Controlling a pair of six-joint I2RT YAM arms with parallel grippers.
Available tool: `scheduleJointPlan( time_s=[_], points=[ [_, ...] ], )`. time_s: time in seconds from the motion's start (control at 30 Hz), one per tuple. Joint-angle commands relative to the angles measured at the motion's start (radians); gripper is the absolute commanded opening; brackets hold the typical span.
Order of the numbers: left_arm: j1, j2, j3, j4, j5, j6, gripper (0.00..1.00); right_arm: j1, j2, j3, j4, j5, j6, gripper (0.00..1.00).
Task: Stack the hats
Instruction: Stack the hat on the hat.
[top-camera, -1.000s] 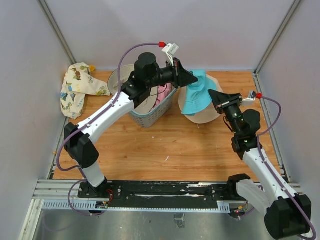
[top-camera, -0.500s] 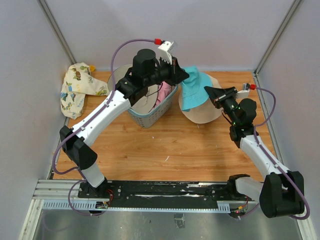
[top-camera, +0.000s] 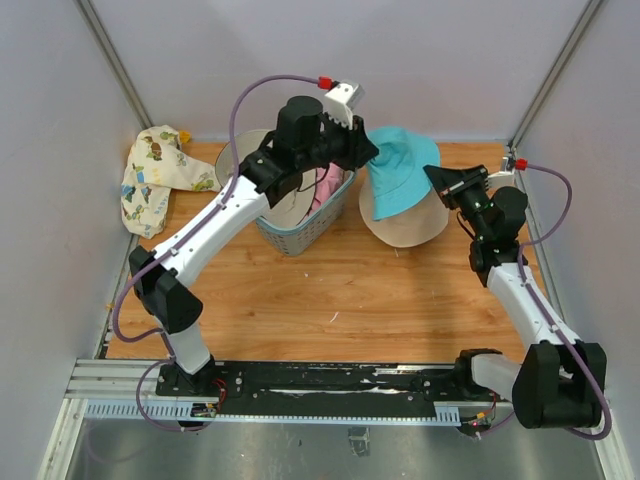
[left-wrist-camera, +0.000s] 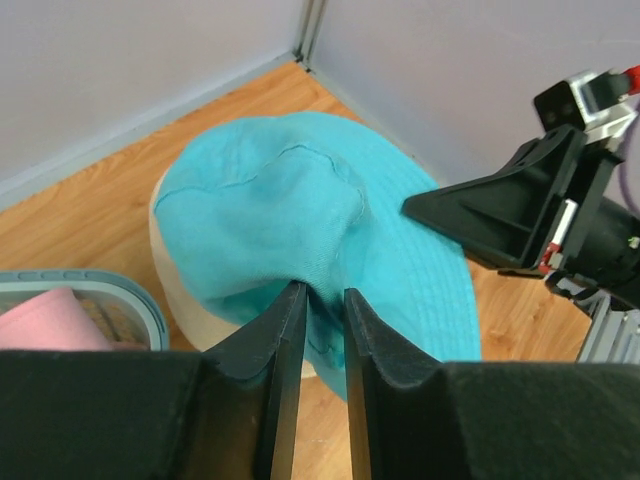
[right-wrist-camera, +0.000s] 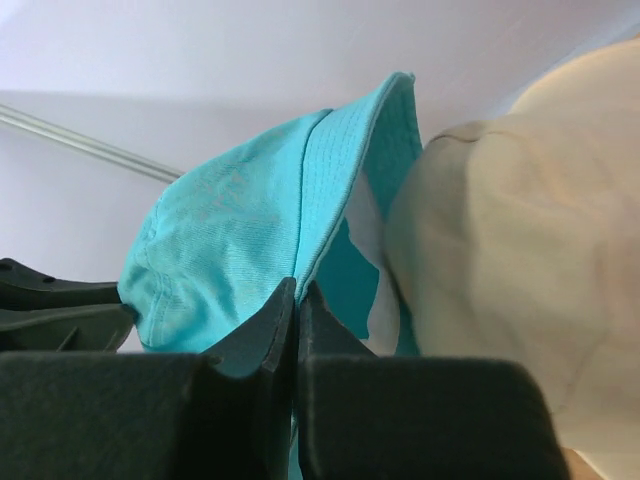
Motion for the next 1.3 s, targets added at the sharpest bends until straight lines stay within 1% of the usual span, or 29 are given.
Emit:
scheduleJointPlan(
  time_s=[0.0, 0.07, 0.13, 0.2, 0.3, 0.4, 0.5, 0.67, 0.77, 0.9, 1.07, 1.27],
  points=[
    [-0.013, 0.064, 0.034, -0.006, -0.014, 0.021, 0.29, -0.065, 0.020, 0.026, -0.048, -0.038, -0.076, 0.00],
    [-0.015, 0.083, 0.046, -0.013, -0.016, 0.021, 0.34, -0.085, 0.032, 0.020, -0.044, -0.053, -0.081, 0.00],
    [-0.016, 0.086, 0.050, -0.012, -0.024, 0.021, 0.42, -0.101, 0.034, 0.009, -0.044, -0.056, -0.089, 0.00],
    [-0.018, 0.078, 0.044, -0.004, -0.035, 0.019, 0.53, -0.114, 0.033, 0.006, -0.049, -0.059, -0.097, 0.00],
    [-0.018, 0.065, 0.032, 0.011, -0.050, 0.014, 0.64, -0.126, 0.034, 0.004, -0.054, -0.058, -0.102, 0.00],
    [-0.019, 0.046, 0.014, 0.041, -0.060, 0.005, 0.67, -0.138, 0.040, -0.001, -0.048, -0.058, -0.097, 0.00],
    [-0.018, 0.014, -0.022, 0.080, -0.088, -0.004, 0.73, -0.154, 0.044, -0.003, -0.047, -0.055, -0.093, 0.00],
    [-0.018, -0.045, -0.099, 0.128, -0.149, -0.015, 0.79, -0.190, 0.047, 0.007, -0.067, -0.062, -0.101, 0.00],
    [-0.018, -0.081, -0.165, 0.163, -0.190, -0.034, 0.83, -0.205, 0.049, 0.005, -0.075, -0.064, -0.104, 0.00],
    [-0.018, -0.129, -0.282, 0.220, -0.235, -0.068, 0.85, -0.226, 0.055, -0.009, -0.074, -0.072, -0.107, 0.00],
    [-0.015, -0.178, -0.447, 0.324, -0.257, -0.139, 0.85, -0.254, 0.053, -0.022, -0.090, -0.078, -0.115, 0.00],
    [-0.015, -0.201, -0.626, 0.510, -0.237, -0.264, 0.84, -0.294, 0.050, -0.039, -0.112, -0.087, -0.131, 0.00]
  ],
)
